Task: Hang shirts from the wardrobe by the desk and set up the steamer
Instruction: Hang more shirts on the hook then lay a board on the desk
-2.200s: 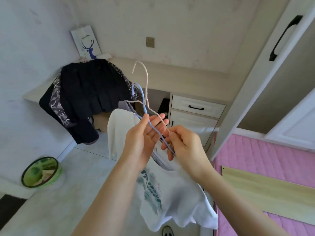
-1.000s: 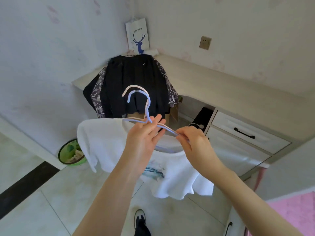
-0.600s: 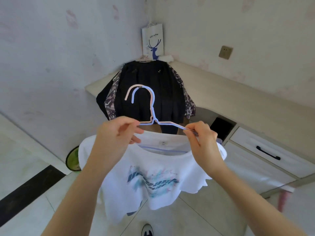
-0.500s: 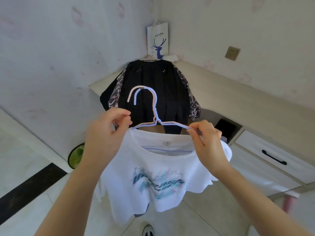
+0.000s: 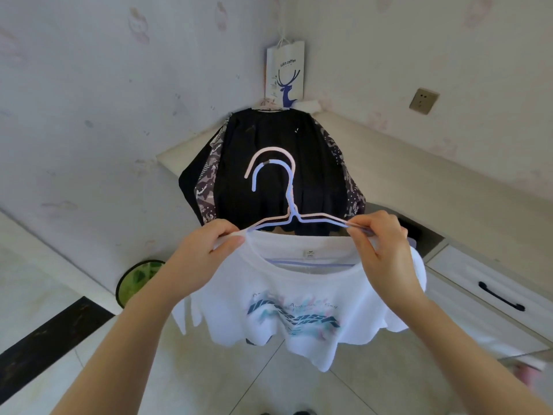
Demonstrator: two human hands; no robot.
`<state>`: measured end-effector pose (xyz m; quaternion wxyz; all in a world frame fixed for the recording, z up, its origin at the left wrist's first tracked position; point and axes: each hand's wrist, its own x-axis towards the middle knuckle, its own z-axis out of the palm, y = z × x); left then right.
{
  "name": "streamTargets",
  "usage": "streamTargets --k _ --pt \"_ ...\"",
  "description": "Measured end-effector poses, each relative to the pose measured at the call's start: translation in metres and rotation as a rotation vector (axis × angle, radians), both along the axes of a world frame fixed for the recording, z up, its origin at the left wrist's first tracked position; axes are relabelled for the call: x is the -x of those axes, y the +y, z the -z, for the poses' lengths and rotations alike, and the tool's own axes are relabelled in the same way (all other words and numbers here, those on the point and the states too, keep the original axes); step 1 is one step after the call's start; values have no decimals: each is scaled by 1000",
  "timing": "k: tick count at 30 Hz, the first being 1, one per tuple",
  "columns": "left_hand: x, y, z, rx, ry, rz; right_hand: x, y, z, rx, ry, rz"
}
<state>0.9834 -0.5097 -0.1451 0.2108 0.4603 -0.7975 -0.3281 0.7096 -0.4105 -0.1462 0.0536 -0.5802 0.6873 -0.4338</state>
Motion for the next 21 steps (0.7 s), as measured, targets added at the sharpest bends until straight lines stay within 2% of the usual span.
streamTargets --k 2,11,14,17,21 --pt "6 -9 -1 19 77 -32 5 -8 -1 23 7 0" --pt "49 -74 -12 582 119 -225 49 -84 -13 205 101 -28" --pt "69 -106 -24 712 172 -273 70 -122 -19 267 135 -42" --pt "85 -140 -37 735 189 -303 99 -164 -22 248 170 -65" --pt "104 -181 -49 689 213 -362 135 -208 -16 197 122 -60"
